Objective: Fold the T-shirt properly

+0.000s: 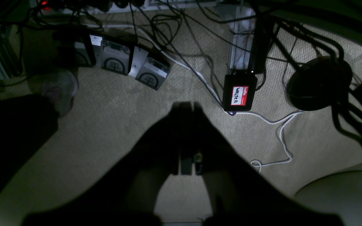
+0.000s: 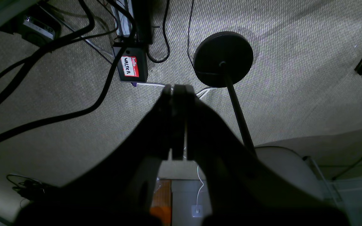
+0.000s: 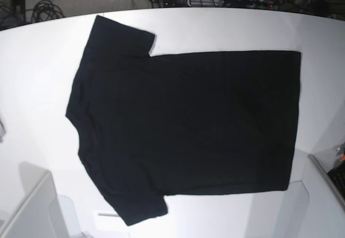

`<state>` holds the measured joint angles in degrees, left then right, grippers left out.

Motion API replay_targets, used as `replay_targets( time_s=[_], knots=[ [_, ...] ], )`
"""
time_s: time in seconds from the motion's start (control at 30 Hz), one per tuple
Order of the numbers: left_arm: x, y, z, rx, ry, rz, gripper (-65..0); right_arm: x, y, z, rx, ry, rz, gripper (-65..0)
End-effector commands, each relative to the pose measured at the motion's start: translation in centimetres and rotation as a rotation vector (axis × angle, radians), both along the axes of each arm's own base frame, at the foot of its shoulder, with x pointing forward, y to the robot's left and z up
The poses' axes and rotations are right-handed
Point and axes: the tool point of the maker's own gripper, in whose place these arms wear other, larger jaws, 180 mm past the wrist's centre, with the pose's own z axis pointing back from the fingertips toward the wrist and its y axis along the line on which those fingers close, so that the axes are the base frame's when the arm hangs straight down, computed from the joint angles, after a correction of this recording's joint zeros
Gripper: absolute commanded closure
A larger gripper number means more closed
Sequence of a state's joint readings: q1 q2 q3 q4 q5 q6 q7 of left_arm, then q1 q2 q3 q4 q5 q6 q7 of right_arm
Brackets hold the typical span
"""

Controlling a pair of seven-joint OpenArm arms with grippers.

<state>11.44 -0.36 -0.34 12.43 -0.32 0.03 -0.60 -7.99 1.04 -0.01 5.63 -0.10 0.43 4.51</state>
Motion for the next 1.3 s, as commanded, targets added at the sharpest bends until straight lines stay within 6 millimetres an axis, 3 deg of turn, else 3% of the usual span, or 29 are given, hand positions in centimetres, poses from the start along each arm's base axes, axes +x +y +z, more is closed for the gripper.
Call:
replay_targets(
  time_s=[0.0, 0.4, 0.57, 0.73, 0.87, 1.1, 1.27],
  knots=[
    [-0.5, 0.2, 0.1, 0.006, 0.008, 0.002, 0.0, -0.4, -0.4, 0.0, -0.01, 0.006, 0.007, 0.0],
    [-1.3, 0.3, 0.2, 0.009, 0.02, 0.003, 0.0, -0.8, -0.4, 0.1, -0.01, 0.015, 0.007, 0.0],
    [-3.0, 1.4, 0.6, 0.024, 0.03, -0.003, 0.0, -2.6, -0.5, 0.3, -0.012, 0.04, 0.007, 0.0],
    [-3.7, 2.6, 1.5, 0.04, -0.005, -0.018, 0.0, -3.2, -1.9, 0.6, -0.033, 0.023, 0.003, 0.0],
    [-5.5, 2.9, 1.9, 0.044, 0.011, -0.023, 0.0, -4.7, -2.7, 1.2, -0.045, 0.032, 0.008, 0.0],
    [-6.8, 5.9, 4.2, 0.08, -0.045, 0.002, 0.0, -5.8, -3.0, 3.2, -0.056, -0.005, 0.006, 0.0],
    [-6.3, 9.5, 7.5, 0.102, -0.142, 0.116, 0.0, -4.8, -6.3, 5.8, -0.137, -0.07, -0.108, 0.0]
  ],
)
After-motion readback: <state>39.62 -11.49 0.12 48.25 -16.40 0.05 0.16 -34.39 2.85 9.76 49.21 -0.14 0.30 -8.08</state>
